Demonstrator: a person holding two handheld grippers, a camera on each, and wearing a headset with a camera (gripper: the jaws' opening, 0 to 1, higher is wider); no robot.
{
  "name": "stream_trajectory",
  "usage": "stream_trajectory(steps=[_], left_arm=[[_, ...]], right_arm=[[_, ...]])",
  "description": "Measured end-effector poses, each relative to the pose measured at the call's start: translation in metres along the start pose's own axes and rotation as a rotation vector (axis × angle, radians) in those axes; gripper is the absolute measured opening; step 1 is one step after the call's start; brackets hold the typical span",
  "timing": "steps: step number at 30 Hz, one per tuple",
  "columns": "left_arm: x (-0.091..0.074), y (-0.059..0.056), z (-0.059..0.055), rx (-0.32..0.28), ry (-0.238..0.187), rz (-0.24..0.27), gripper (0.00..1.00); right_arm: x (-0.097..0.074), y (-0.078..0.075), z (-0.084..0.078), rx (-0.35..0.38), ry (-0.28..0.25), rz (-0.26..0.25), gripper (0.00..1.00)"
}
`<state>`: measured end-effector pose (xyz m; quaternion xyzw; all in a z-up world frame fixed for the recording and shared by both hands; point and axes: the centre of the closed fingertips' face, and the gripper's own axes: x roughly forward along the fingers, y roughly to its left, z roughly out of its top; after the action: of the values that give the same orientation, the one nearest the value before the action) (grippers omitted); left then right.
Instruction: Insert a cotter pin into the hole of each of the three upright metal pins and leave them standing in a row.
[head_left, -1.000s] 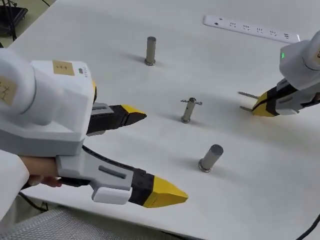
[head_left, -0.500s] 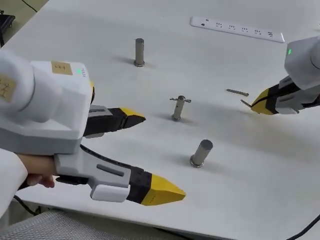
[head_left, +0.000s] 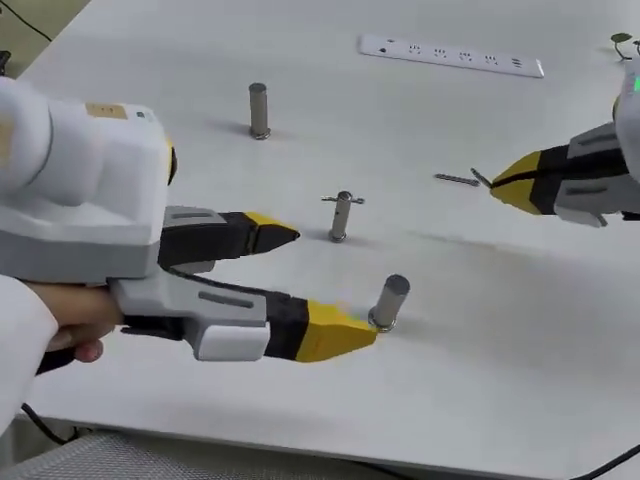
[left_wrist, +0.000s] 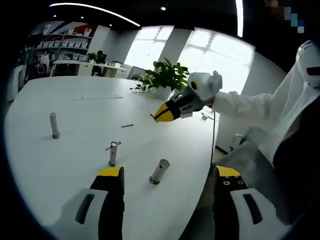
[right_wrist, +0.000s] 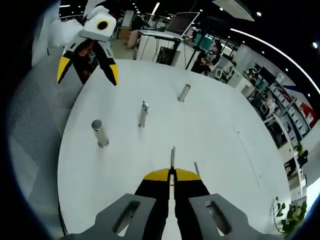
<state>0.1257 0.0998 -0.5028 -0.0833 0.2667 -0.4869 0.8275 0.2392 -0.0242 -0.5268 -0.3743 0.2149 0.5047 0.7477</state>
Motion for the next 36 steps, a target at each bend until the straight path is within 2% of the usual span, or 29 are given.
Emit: stream_trajectory(steps=[4,7,11,14,16,20,23,26,28,32,36], left_arm=[[0.007,0.0,0.009,-0.045,-0.021,-0.01,0.58],[0.014,0.0,0.018,-0.069,-0.04,-0.019,0.54],[0.023,-0.005,0.026,-0.121,-0.039,-0.057,0.47],[0.031,-0.004,0.028,-0.096,-0.03,-0.05,0.41],[0.037,0.0,0.028,-0.085,-0.017,-0.036,0.39],[0.044,0.001,0.03,-0.109,-0.009,-0.041,0.33],[0.047,-0.001,0.03,-0.12,0.007,-0.052,0.31],[0.049,-0.007,0.031,-0.13,0.006,-0.085,0.27],[0.051,-0.012,0.032,-0.146,0.004,-0.097,0.22],[0.055,-0.015,0.029,-0.153,0.024,-0.098,0.19],[0.055,-0.018,0.028,-0.169,0.028,-0.111,0.1]], right_arm=[[-0.009,0.013,0.011,-0.032,-0.042,-0.029,0.0],[-0.016,0.021,0.023,0.0,-0.094,-0.037,0.0],[-0.022,0.033,0.036,0.006,-0.127,-0.051,0.0],[-0.023,0.043,0.046,0.005,-0.152,-0.051,0.0],[-0.021,0.052,0.052,0.002,-0.155,-0.043,0.0],[-0.019,0.067,0.065,-0.035,-0.161,-0.046,0.0],[-0.016,0.076,0.072,-0.043,-0.168,-0.045,0.0],[-0.015,0.085,0.075,-0.051,-0.169,-0.038,0.0],[-0.014,0.088,0.074,-0.054,-0.169,-0.035,0.0],[-0.014,0.092,0.074,-0.052,-0.172,-0.036,0.0],[-0.016,0.09,0.073,-0.057,-0.165,-0.056,0.0]])
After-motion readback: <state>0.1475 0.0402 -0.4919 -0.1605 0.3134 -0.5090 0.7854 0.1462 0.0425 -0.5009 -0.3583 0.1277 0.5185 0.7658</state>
